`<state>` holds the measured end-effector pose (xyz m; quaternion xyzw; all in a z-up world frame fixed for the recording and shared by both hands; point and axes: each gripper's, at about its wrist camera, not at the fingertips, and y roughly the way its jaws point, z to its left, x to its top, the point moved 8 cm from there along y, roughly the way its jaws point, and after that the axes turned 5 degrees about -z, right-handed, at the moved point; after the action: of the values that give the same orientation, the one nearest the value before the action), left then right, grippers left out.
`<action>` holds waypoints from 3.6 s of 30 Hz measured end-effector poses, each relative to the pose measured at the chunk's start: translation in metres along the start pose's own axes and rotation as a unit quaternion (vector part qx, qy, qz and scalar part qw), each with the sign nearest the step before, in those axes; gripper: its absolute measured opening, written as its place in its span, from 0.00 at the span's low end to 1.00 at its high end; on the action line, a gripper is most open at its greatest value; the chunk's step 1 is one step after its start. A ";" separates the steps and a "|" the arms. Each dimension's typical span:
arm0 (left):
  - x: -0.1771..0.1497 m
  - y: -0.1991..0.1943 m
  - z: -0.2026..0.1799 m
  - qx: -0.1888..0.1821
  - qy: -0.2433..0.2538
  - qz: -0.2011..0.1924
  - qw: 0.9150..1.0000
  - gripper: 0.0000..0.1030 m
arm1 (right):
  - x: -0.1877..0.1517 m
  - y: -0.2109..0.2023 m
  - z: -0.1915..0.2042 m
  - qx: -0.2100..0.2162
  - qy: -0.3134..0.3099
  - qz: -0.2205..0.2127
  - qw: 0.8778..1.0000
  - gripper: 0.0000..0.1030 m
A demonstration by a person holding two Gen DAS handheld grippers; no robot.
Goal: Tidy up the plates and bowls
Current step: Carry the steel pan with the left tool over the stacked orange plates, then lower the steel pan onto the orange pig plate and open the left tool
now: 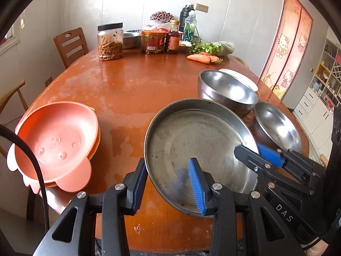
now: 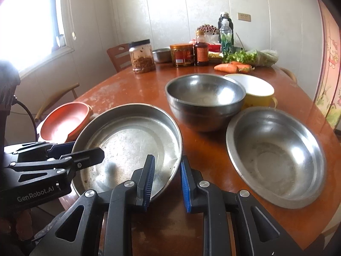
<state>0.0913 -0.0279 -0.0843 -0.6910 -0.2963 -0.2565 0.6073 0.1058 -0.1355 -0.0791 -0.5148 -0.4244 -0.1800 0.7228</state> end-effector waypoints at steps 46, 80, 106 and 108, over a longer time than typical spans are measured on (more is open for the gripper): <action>0.087 -0.085 0.093 0.055 -0.025 -0.103 0.993 0.39 | 0.121 -0.016 0.100 0.042 -0.079 -0.090 0.992 0.24; 0.040 -0.025 0.205 0.116 -0.061 -0.034 0.991 0.39 | 0.068 0.103 0.185 0.092 -0.124 0.028 0.988 0.25; 0.034 -0.023 0.196 0.126 -0.039 -0.038 0.991 0.39 | 0.050 0.109 0.178 0.083 -0.122 0.043 0.988 0.26; 0.034 -0.023 0.196 0.130 -0.035 -0.038 0.990 0.39 | 0.049 0.107 0.178 0.084 -0.121 0.042 0.988 0.27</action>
<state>0.0973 0.1720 -0.0703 -0.6029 -0.3739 -0.2143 0.6714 0.1327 0.0768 -0.0837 -0.4879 -0.5004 -0.0491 0.7135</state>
